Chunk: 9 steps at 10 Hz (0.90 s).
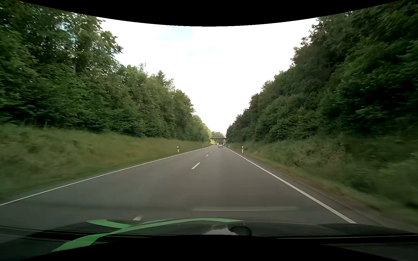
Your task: Follow the waypoints while adhering to traffic rules and regulations
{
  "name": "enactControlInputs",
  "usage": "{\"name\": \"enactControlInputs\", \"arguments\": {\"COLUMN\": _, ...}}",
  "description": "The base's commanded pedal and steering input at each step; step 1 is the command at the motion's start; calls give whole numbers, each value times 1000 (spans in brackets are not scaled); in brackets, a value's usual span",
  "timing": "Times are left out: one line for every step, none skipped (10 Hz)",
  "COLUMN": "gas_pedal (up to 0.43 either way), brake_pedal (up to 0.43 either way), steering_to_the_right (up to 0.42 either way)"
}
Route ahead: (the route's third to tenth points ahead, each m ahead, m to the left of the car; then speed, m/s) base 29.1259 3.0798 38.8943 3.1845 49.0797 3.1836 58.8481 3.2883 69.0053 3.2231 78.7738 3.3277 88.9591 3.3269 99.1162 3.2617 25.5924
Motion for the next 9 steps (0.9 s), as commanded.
{"name": "enactControlInputs", "arguments": {"gas_pedal": 220, "brake_pedal": 0, "steering_to_the_right": 0}}
{"name": "enactControlInputs", "arguments": {"gas_pedal": 228, "brake_pedal": 0, "steering_to_the_right": 0}}
{"name": "enactControlInputs", "arguments": {"gas_pedal": 228, "brake_pedal": 0, "steering_to_the_right": 0}}
{"name": "enactControlInputs", "arguments": {"gas_pedal": 228, "brake_pedal": 0, "steering_to_the_right": -1}}
{"name": "enactControlInputs", "arguments": {"gas_pedal": 228, "brake_pedal": 0, "steering_to_the_right": 0}}
{"name": "enactControlInputs", "arguments": {"gas_pedal": 240, "brake_pedal": 0, "steering_to_the_right": 0}}
{"name": "enactControlInputs", "arguments": {"gas_pedal": 248, "brake_pedal": 0, "steering_to_the_right": 0}}
{"name": "enactControlInputs", "arguments": {"gas_pedal": 248, "brake_pedal": 0, "steering_to_the_right": 0}}
{"name": "enactControlInputs", "arguments": {"gas_pedal": 248, "brake_pedal": 0, "steering_to_the_right": 0}}
